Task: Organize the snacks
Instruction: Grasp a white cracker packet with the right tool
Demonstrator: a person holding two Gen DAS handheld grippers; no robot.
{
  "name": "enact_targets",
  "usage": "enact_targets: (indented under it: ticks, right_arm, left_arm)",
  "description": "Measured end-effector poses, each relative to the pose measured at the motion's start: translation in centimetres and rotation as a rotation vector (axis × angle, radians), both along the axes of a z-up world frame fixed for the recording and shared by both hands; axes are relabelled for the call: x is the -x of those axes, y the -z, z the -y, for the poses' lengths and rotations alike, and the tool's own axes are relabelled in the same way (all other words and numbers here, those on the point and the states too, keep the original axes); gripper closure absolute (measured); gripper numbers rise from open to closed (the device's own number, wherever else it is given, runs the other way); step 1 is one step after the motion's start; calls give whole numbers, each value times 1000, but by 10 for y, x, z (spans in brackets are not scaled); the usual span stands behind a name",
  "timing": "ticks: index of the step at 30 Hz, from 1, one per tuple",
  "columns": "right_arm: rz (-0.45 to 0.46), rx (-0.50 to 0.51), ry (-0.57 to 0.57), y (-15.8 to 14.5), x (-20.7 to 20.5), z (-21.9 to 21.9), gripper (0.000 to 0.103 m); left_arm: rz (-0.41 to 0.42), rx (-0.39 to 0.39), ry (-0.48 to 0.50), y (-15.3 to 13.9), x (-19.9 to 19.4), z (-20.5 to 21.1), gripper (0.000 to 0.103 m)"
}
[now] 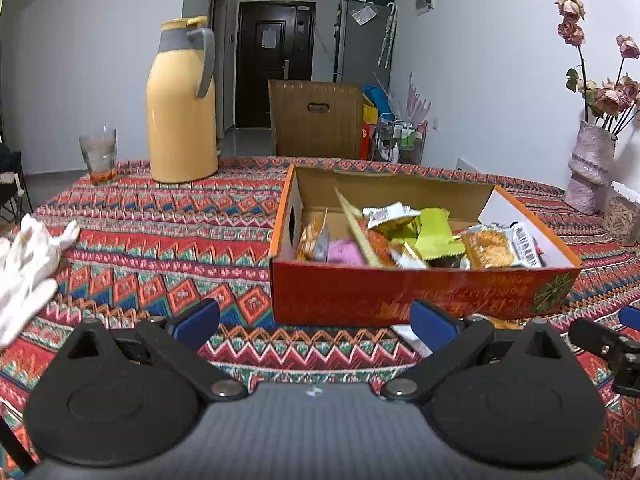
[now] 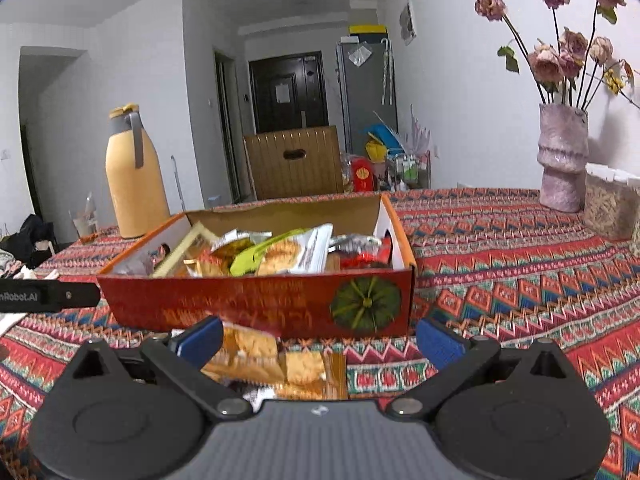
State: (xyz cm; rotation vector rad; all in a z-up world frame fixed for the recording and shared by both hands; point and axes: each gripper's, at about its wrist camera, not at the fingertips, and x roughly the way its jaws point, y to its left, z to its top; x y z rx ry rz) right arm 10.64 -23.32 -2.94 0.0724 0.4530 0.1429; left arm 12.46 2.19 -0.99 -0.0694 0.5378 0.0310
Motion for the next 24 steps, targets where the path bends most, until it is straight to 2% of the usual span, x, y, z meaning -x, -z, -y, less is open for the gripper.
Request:
enact_targets:
  ticks: [13,24]
  right_arm:
    - [-36,25,24,11,0,-5,0]
    - [-79,67,-14,8,-16,-14,0]
  left_arm:
    - [-12,37,-2,10,-1,-8,0]
    - [-32,48,-5,12,-2,-9,0]
